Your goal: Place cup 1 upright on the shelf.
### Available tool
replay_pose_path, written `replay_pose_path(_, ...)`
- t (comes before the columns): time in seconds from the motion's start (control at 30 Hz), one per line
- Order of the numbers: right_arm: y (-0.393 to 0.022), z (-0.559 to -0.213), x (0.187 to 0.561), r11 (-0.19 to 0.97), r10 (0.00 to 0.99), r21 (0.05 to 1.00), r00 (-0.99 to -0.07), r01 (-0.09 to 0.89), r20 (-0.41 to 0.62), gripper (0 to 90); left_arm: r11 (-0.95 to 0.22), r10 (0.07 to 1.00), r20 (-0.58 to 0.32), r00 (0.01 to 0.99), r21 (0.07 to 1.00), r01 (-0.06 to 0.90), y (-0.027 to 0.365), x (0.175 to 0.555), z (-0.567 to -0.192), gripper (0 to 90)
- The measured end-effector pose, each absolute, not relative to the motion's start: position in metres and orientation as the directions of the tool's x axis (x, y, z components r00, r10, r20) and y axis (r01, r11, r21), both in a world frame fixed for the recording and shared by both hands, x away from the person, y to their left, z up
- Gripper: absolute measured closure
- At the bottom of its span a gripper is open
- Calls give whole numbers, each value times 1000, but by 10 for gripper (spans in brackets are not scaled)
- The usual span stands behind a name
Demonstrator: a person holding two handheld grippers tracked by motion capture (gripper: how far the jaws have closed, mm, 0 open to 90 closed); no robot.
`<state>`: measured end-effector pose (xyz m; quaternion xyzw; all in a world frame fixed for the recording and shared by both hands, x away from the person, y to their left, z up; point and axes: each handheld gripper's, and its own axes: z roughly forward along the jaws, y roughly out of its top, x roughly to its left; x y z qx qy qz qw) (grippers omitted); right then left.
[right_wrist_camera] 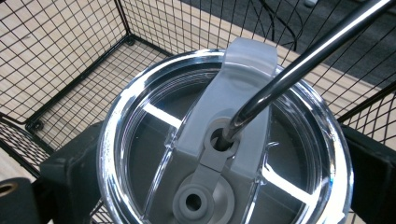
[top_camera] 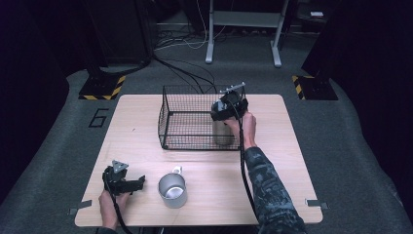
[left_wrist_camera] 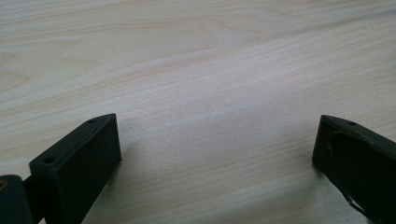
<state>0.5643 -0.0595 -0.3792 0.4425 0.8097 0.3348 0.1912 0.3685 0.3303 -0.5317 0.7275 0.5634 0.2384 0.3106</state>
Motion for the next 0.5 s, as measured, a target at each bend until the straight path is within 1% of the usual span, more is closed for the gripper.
replay_pose_path(0.23, -63, -380, 562, 373, 847, 708, -532, 600, 5, 31, -169, 969, -1, 247, 725, 667, 330, 369, -532, 10)
replay_pose_path(0.5, -64, -373, 556, 398, 838, 699, -545, 594, -14, 17, -172, 968, -2, 251, 722, 671, 330, 368, -532, 11)
